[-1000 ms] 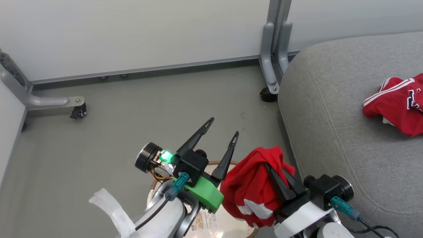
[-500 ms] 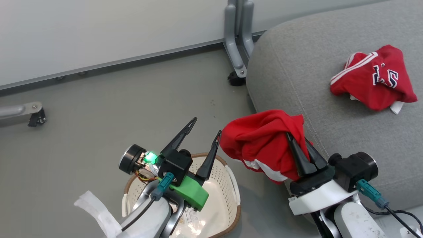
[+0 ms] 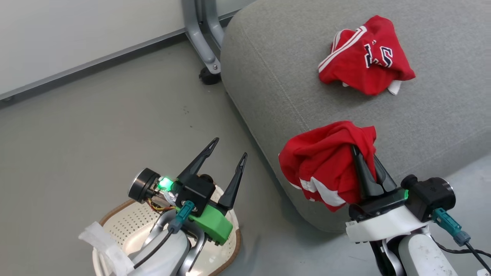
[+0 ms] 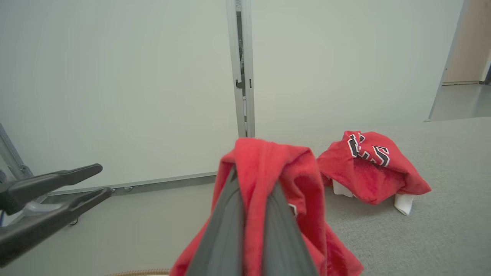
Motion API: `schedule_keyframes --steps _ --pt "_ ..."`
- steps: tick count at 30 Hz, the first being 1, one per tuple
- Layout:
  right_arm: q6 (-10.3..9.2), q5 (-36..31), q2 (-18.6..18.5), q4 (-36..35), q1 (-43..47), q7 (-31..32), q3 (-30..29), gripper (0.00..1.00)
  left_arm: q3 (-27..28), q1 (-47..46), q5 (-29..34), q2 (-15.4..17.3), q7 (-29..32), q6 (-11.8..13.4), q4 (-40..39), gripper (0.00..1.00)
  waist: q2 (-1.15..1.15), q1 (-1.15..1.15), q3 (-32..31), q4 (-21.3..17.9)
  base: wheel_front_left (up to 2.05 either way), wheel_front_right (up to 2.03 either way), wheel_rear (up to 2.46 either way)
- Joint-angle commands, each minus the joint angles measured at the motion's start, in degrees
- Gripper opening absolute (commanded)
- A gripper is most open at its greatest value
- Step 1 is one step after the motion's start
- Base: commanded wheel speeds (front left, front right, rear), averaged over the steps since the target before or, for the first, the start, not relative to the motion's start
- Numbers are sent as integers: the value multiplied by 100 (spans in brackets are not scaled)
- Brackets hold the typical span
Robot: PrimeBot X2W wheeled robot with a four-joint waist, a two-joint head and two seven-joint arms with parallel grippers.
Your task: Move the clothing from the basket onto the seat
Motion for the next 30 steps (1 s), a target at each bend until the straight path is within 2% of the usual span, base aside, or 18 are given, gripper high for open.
schedule_keyframes --steps 1,11,17,21,25,30 --pt "-7 -26 24 -28 54 -18 -8 0 7 -35 -25 74 -15 -2 31 100 0 0 248 -421 0 0 0" --pt "-6 4 161 -103 48 -18 -159 0 -80 -125 4 143 105 -18 3 100 0 0 379 -708 0 0 0" --pt "-6 -196 186 -94 -113 -19 -568 0 -190 -209 57 75 124 -49 -37 100 0 0 539 -515 0 0 0" --pt "-7 -305 174 -186 -621 -18 -1005 0 -264 -300 112 72 170 -88 -86 100 0 0 789 -250 0 0 0" --pt "-6 -180 -40 -320 -1318 -19 -1581 0 -357 -449 240 83 228 -106 -133 100 0 0 1077 94 0 0 0" --pt "-7 76 -648 -336 -2434 -19 -2068 0 -428 -698 396 122 285 -82 -216 100 0 0 1534 495 0 0 0"
